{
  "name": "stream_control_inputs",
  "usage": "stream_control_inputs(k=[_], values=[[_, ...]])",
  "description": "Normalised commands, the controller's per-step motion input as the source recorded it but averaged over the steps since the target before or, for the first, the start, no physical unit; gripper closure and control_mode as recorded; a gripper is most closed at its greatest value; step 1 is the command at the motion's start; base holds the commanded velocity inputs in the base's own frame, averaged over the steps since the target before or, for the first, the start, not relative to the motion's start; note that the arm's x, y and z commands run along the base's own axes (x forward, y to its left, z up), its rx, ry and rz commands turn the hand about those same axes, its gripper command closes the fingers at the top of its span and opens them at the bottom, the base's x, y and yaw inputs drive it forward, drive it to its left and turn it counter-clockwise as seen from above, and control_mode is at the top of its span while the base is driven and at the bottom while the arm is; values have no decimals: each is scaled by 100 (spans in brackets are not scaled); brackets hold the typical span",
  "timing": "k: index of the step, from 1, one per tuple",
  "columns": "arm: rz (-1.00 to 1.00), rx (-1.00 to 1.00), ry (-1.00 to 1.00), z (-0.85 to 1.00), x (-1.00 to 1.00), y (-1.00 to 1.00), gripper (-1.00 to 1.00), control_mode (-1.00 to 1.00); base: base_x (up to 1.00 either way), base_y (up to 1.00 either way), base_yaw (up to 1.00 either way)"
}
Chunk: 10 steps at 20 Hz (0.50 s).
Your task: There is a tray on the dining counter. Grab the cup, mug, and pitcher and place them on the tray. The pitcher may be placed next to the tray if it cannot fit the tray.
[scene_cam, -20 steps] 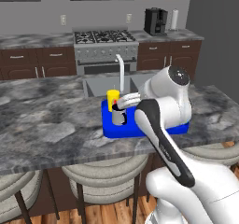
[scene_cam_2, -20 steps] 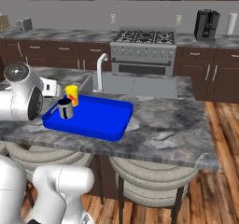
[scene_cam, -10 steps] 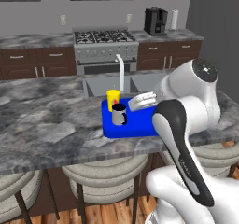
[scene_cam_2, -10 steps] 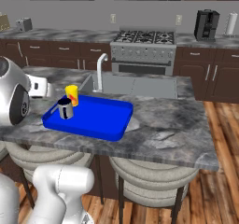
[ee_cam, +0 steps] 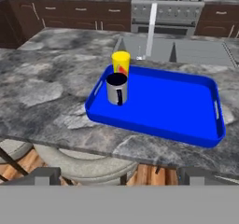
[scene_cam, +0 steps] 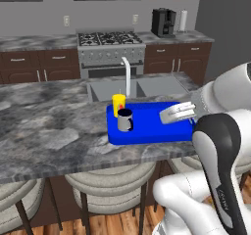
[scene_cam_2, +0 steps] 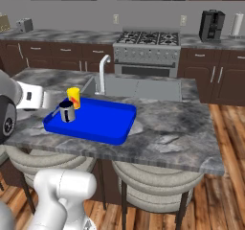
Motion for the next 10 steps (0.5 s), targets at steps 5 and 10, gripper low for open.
stream_control_inputs(k=[5, 10], values=[[-17, -5, 3, 24, -23, -13, -100, -100, 0, 0, 0], [-10, 0, 3, 51, -1, -20, -100, -100, 0, 0, 0]])
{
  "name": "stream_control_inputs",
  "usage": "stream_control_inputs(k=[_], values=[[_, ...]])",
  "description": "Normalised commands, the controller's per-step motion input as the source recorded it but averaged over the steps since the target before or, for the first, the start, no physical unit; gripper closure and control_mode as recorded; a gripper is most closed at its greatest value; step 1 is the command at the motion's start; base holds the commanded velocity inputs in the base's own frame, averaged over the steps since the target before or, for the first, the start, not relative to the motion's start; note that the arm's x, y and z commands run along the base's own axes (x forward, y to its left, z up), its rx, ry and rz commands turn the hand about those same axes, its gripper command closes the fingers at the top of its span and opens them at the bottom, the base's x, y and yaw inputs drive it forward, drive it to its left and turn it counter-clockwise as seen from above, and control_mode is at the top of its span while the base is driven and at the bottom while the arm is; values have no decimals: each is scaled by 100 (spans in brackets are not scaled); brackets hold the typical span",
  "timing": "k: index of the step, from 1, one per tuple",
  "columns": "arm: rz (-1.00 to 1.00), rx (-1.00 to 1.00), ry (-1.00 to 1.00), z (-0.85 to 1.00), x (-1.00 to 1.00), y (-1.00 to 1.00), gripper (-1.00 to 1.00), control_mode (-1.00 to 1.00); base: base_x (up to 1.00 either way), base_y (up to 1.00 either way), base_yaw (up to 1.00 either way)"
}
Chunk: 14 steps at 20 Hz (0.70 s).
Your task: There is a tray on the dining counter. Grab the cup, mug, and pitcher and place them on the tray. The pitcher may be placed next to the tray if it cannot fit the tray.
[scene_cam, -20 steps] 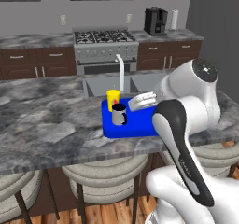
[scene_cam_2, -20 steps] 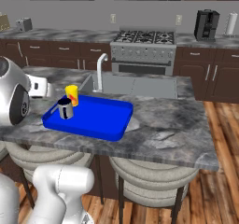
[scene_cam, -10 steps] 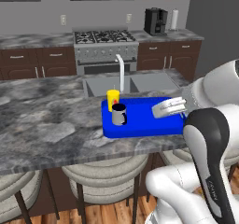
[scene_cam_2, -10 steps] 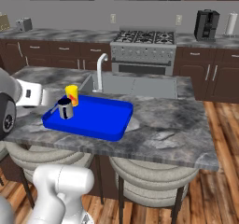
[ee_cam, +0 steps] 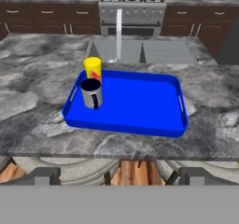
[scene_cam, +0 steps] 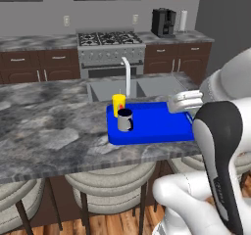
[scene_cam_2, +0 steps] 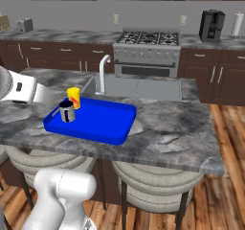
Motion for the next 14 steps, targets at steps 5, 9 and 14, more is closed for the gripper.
stream_control_inputs(k=[5, 9, 14], values=[[0, 1, 0, 21, -7, -17, -100, -100, 0, 0, 0], [0, 1, 0, 12, -14, -1, -100, -100, 0, 0, 0], [0, 1, 0, 0, -13, 0, -100, -100, 0, 0, 0]])
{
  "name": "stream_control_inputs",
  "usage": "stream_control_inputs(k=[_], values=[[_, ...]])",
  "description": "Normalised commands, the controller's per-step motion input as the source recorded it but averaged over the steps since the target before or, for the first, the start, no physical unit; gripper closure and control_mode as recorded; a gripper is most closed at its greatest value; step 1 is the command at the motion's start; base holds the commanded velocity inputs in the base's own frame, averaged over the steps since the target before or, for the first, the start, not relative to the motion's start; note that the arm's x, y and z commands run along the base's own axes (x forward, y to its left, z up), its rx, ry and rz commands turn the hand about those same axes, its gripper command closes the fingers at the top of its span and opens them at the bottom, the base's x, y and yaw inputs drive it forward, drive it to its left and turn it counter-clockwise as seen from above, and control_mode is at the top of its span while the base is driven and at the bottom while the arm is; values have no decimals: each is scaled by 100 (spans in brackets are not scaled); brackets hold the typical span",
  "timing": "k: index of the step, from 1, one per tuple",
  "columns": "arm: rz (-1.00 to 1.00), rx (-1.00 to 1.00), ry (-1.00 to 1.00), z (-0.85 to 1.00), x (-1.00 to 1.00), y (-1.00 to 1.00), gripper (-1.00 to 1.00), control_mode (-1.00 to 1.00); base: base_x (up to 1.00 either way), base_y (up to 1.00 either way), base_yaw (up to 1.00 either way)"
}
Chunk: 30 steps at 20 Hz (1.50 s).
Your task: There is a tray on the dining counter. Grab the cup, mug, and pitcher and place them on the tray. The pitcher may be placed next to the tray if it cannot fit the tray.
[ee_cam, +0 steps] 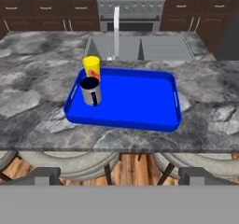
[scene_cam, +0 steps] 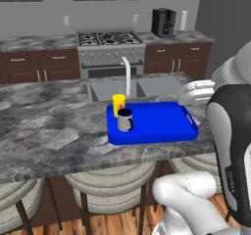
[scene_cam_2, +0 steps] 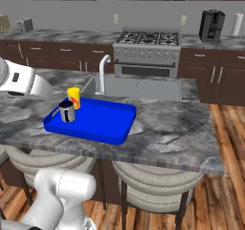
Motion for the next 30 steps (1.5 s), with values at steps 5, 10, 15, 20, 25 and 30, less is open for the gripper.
stream_control_inputs(k=[5, 10, 15, 20, 25, 30], values=[[0, 0, 0, 0, -12, -1, -100, -100, 0, 0, 0], [0, 0, 0, 0, -6, 0, -100, 100, -70, 47, 1], [0, 0, 0, 0, 0, 0, -100, 100, -100, 100, 7], [0, 0, 0, 0, 0, 0, -100, 100, -80, 100, 14], [0, 0, 0, 0, 0, 0, -100, 100, -4, 100, 5], [0, 0, 0, 0, 0, 0, -100, 100, 34, 100, 0]])
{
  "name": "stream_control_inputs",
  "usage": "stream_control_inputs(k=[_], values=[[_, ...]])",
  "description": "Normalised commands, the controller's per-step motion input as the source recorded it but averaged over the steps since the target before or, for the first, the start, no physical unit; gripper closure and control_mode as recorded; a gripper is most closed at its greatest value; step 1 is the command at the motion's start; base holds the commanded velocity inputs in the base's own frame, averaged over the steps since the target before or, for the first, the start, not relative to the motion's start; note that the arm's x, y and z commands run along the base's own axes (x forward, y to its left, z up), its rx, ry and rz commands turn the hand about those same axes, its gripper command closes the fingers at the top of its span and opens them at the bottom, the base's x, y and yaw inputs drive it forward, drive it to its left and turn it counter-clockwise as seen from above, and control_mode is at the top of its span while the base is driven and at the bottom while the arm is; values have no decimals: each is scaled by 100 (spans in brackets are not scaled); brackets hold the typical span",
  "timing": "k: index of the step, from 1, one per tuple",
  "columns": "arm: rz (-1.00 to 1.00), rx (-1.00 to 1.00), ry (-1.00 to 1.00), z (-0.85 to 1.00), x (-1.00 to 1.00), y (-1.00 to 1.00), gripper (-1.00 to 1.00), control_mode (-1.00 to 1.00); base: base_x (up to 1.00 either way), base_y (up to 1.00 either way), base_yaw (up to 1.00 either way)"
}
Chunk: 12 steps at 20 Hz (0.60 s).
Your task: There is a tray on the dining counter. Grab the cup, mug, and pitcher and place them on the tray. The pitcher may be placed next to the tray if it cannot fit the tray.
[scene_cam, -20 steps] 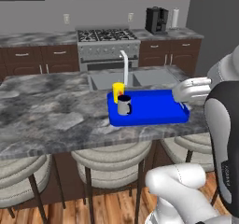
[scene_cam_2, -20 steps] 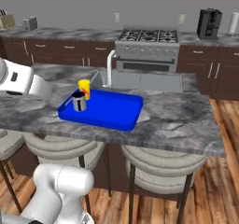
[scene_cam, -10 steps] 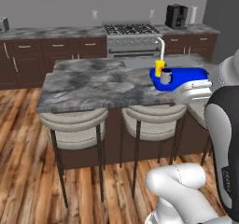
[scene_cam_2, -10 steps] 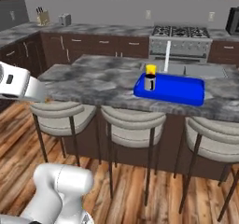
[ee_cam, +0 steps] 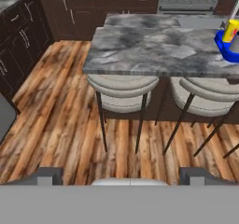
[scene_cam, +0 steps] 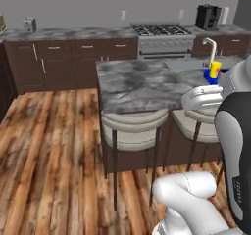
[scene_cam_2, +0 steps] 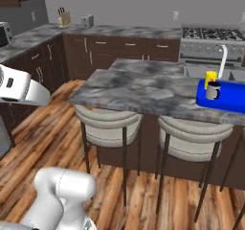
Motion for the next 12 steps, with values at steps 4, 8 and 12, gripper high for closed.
stream_control_inputs(k=[4, 8, 12], values=[[0, 0, 0, 0, 0, 0, -100, 100, 60, 100, 0], [0, 0, 0, 0, 0, 0, -100, 100, 79, 100, 0], [0, 0, 0, 0, 0, 0, -100, 100, 94, 100, 0]])
